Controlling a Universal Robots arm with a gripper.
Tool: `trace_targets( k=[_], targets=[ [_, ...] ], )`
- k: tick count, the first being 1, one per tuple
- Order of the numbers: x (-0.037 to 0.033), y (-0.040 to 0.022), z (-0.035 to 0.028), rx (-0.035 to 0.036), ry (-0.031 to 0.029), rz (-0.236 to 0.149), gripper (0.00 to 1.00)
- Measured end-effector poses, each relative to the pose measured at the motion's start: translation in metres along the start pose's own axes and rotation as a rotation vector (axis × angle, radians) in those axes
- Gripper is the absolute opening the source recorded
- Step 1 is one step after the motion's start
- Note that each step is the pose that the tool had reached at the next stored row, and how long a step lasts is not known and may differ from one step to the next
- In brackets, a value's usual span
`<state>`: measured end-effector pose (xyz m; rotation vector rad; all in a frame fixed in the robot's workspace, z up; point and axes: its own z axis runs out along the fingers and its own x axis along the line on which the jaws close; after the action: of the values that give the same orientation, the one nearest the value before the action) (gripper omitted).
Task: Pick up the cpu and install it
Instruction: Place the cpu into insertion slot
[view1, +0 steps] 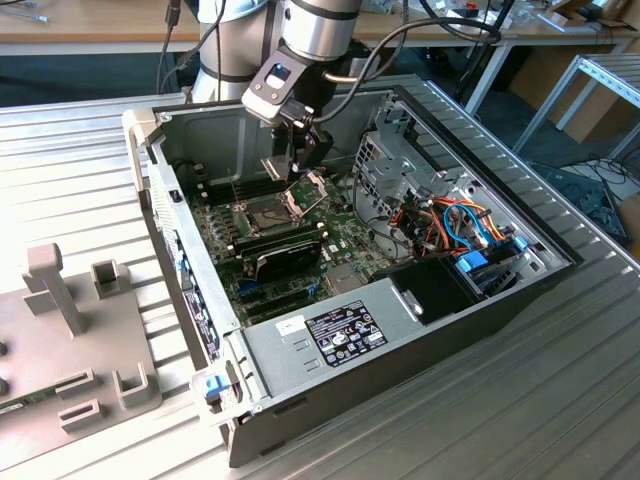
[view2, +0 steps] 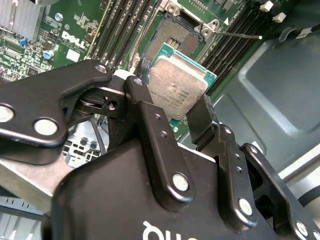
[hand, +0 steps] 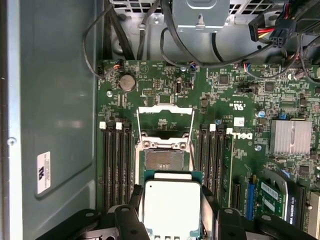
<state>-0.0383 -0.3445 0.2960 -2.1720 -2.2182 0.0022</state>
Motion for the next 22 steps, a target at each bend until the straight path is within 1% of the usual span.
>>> trace_targets(
  k=[2,4,5,12,14,17,18,22],
  targets=[
    [-0.0001,-0.0002,0.0065,-0.0001,0.0,0.0,0.55],
    [-0.0002,-0.0006,0.0103,-0.0001,0.0002,0.0,0.55],
    [-0.0003,-0.001,0.0141,0.0,0.0,0.0,0.55],
    [-0.0006,-0.0018,0.029,-0.0001,0.0,0.0,0.55],
    [-0.0008,-0.0026,0.0359,0.0,0.0,0.0,0.55],
    [-0.0007,-0.0033,0.042,0.0,0.0,0.0,0.55],
    [-0.0004,-0.0039,0.0453,-0.0002,0.0002,0.0,0.55],
    [-0.0002,-0.0052,0.0525,-0.0001,0.0,0.0,0.55]
  ],
)
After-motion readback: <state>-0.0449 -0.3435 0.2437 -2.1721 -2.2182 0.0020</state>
